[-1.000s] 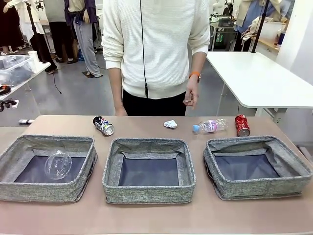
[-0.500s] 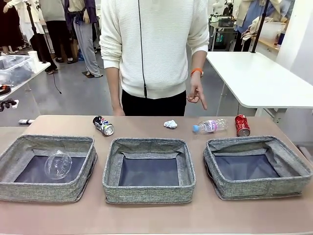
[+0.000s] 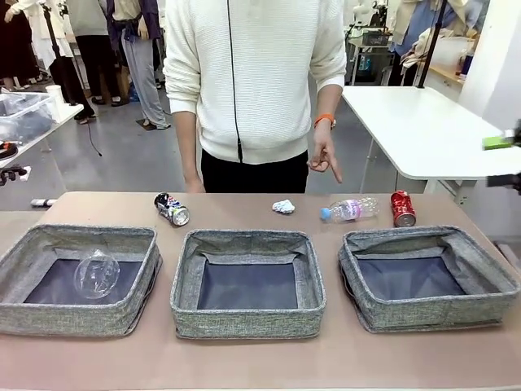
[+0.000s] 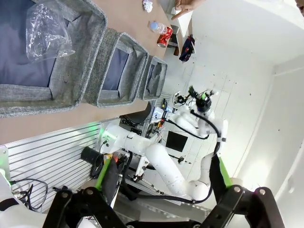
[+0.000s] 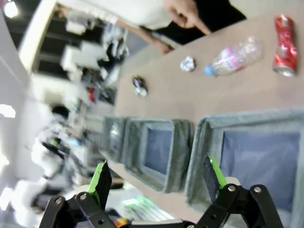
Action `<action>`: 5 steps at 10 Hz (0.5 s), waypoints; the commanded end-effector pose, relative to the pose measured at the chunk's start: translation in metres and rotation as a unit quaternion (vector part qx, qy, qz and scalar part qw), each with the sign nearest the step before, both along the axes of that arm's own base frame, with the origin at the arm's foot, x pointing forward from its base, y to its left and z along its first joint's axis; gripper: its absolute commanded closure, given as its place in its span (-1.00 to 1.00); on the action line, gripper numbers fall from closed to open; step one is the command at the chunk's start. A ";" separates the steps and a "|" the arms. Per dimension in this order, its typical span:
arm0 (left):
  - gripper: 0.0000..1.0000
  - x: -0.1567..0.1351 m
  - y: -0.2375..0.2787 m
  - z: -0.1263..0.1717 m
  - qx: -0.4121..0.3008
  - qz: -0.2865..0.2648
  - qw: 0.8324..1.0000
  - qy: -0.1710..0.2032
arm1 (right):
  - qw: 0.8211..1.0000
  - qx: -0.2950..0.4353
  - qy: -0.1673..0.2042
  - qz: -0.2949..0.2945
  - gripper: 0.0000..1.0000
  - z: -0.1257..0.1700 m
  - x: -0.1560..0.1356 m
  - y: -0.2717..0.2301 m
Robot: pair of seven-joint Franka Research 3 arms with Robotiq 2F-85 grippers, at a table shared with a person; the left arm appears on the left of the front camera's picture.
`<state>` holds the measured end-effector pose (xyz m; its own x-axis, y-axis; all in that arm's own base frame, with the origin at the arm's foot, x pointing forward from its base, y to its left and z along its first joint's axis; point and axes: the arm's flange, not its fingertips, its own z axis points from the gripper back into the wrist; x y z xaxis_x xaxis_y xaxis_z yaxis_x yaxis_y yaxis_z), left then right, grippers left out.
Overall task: Sort the waste into the appropriate baskets.
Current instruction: Pick up the waste item pointed out by the person.
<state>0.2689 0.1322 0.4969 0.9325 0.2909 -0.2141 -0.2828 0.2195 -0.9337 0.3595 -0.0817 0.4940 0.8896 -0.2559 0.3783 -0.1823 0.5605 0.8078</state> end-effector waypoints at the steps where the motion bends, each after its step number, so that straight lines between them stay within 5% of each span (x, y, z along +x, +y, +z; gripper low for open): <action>1: -1.00 -0.001 -0.001 0.004 -0.006 -0.001 1.000 -0.002 | 0.973 -0.184 -0.097 0.104 -1.00 -0.011 0.082 0.035; 3: -1.00 -0.001 -0.001 0.004 -0.006 -0.001 1.000 -0.002 | 0.889 -0.369 -0.181 0.200 -1.00 -0.031 0.130 0.079; 5: -1.00 -0.001 -0.001 0.004 -0.006 -0.001 1.000 -0.002 | 0.743 -0.566 -0.249 0.257 -1.00 -0.049 0.126 0.115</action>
<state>0.2692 0.1318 0.4969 0.9325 0.2905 -0.2145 -0.2835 0.2210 -0.9332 0.4985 0.0353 0.4487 0.7434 0.4619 0.4838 -0.6224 0.7425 0.2475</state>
